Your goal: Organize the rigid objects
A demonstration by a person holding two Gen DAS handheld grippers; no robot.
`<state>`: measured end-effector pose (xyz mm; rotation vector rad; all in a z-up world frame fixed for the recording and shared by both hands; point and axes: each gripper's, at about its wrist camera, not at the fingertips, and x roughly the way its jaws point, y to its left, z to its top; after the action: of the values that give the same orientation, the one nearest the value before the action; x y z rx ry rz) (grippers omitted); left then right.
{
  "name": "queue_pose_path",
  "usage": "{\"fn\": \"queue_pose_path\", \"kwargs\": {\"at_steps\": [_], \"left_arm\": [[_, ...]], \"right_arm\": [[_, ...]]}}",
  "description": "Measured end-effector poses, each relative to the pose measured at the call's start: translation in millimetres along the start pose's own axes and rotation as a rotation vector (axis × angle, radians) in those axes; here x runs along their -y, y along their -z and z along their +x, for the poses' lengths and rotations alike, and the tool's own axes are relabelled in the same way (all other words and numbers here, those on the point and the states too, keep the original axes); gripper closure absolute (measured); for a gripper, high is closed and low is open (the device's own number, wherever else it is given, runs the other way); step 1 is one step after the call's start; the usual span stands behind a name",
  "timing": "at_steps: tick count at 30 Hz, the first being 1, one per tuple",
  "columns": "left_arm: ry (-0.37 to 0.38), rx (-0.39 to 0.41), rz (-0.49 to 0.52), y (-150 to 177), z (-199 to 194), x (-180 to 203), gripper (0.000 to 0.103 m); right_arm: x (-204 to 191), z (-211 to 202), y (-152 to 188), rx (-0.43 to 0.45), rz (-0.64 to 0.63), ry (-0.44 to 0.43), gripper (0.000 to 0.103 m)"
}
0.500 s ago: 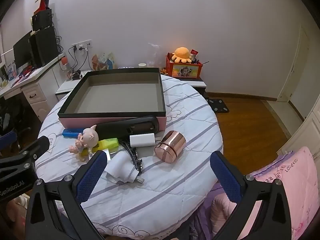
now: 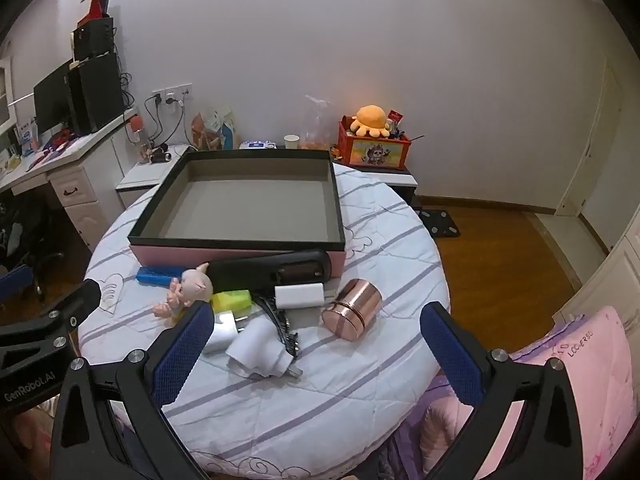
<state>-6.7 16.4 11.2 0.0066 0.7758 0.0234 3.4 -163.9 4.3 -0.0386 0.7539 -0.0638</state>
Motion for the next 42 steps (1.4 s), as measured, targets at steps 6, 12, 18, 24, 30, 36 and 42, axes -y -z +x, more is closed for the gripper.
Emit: {"fn": "queue_pose_path", "kwargs": {"at_steps": [6,12,18,24,30,36,42], "left_arm": [[-0.022,0.015,-0.027,0,-5,-9,0.000],[-0.034,0.018,-0.038,0,-6,-13,0.000],[-0.023,0.002,-0.041,2,-4,-12,0.000],[-0.006,-0.049,-0.075,4,5,-16,0.000],[0.000,-0.044,-0.064,6,5,-13,0.000],[0.003,-0.048,-0.061,5,6,-14,0.000],[-0.008,-0.041,-0.061,6,6,-14,0.000]], "right_arm": [[-8,1,-1,-0.001,-0.017,-0.022,0.000],[-13,1,-4,-0.008,-0.020,-0.029,0.000],[-10,3,-4,-0.015,-0.010,-0.023,0.000],[-4,5,-3,-0.020,0.004,-0.019,0.000],[-5,7,-1,-0.025,-0.004,-0.027,0.000],[-9,7,1,-0.028,-0.012,-0.028,0.000],[-7,8,2,-0.034,-0.005,-0.027,0.000]]}}
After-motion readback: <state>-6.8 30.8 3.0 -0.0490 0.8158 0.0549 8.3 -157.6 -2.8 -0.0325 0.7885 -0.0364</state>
